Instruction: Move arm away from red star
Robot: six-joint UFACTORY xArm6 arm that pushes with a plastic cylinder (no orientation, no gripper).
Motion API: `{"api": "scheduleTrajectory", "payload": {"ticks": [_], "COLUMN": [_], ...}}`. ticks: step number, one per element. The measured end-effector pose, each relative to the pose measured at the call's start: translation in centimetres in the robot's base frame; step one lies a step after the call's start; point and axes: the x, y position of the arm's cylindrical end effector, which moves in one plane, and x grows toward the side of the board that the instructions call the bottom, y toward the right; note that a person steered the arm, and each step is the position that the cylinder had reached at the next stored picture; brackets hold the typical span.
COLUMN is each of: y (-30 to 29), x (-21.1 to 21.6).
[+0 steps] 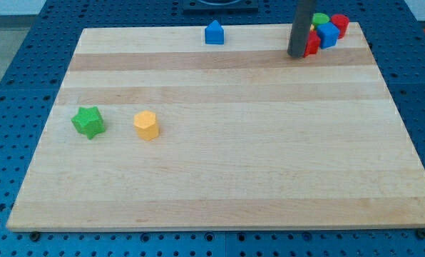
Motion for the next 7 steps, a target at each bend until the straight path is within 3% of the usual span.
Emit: {"api": "scheduleTrajectory", "payload": {"ticks": [1, 2, 4, 6, 7], "y": [0.0, 0.0, -3.0, -16.7, -25.5], "x": [-0.4, 2.3, 15.2, 23.6, 24.8]}}
